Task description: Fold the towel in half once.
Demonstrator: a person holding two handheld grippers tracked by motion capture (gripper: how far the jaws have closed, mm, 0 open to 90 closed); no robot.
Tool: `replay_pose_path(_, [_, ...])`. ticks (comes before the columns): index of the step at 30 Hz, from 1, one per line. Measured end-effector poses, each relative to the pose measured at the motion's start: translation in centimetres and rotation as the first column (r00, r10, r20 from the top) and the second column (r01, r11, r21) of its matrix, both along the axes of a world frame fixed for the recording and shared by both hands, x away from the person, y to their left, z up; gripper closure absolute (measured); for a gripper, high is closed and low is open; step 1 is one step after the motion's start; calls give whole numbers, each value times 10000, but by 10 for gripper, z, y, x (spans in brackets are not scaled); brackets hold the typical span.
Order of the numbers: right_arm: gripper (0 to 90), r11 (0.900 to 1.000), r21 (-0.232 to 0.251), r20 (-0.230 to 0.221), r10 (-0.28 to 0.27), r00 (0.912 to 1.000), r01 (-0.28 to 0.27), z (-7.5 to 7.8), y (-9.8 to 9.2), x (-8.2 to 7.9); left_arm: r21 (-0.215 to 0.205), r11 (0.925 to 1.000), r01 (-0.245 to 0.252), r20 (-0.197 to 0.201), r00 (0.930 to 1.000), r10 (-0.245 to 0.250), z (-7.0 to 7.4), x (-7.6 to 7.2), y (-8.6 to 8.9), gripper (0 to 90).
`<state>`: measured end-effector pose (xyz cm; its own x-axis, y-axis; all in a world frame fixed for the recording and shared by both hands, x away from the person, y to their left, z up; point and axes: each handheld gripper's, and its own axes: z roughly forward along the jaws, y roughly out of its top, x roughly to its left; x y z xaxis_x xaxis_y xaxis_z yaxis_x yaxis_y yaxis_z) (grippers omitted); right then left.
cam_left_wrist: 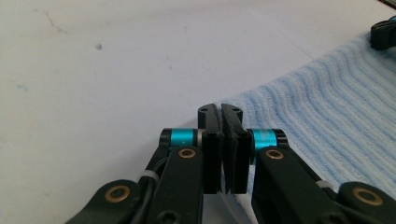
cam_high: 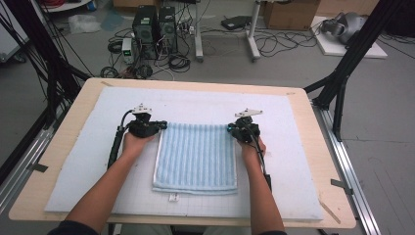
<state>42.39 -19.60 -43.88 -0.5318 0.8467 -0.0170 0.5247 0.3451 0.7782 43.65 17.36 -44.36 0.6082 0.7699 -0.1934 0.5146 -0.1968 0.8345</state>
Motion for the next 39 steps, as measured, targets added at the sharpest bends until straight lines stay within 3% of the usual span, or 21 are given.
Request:
replay_pose_path(2, [863, 9999, -144, 37, -47, 10000, 48, -3, 0, 3, -44, 10000, 32, 103, 9999, -32, 3, 5, -1, 865])
replay_pose_path(8, [862, 9989, 159, 275, -440, 9987, 436, -6, -3, 8, -65, 10000, -3, 297, 9996, 5, 6, 12, -4, 863])
replay_pose_path(12, [844, 9986, 20, 300, -535, 9981, 534, -3, 0, 12, -52, 9997, -225, -28, 9997, 225, 2, 13, -4, 837])
replay_pose_path(15, [698, 9963, 111, 310, -860, 9958, 857, -2, 1, 11, -204, 9984, -519, -274, 9983, 514, 4, 12, -2, 631])
replay_pose_path(18, [504, 9905, 343, 6, -1333, 9911, 1332, -2, -3, 10, -385, 9982, -468, -313, 9985, 456, 8, 6, -1, 476])
replay_pose_path(22, [418, 9856, 726, -5, -1529, 9882, 1526, 3, -10, 1, -617, 9977, -293, -358, 9990, 271, 13, -5, -3, 338])
replay_pose_path(26, [386, 9880, 788, 72, -1340, 9910, 1330, 9, -13, -9, -610, 9981, 89, -470, 9988, -118, 17, -14, -6, 301])
replay_pose_path(30, [399, 9913, 821, 164, -1044, 9944, 1027, 13, -15, -22, -743, 9964, 403, -151, 9990, -415, 17, -27, -5, 317])
replay_pose_path(34, [398, 9948, 750, -39, -691, 9976, 692, 19, -15, -33, -891, 9935, 707, -107, 9974, -719, 18, -39, -1, 329])
replay_pose_path(37, [404, 9967, 684, 260, -458, 9986, 440, 23, -13, -45, -1009, 9921, 740, 38, 9973, -739, 19, -48, 2, 321])
replay_pose_path(39, [404, 9967, 755, 219, -302, 9993, 285, 22, -13, -54, -1081, 9919, 670, 182, 9977, -654, 19, -56, 5, 302])
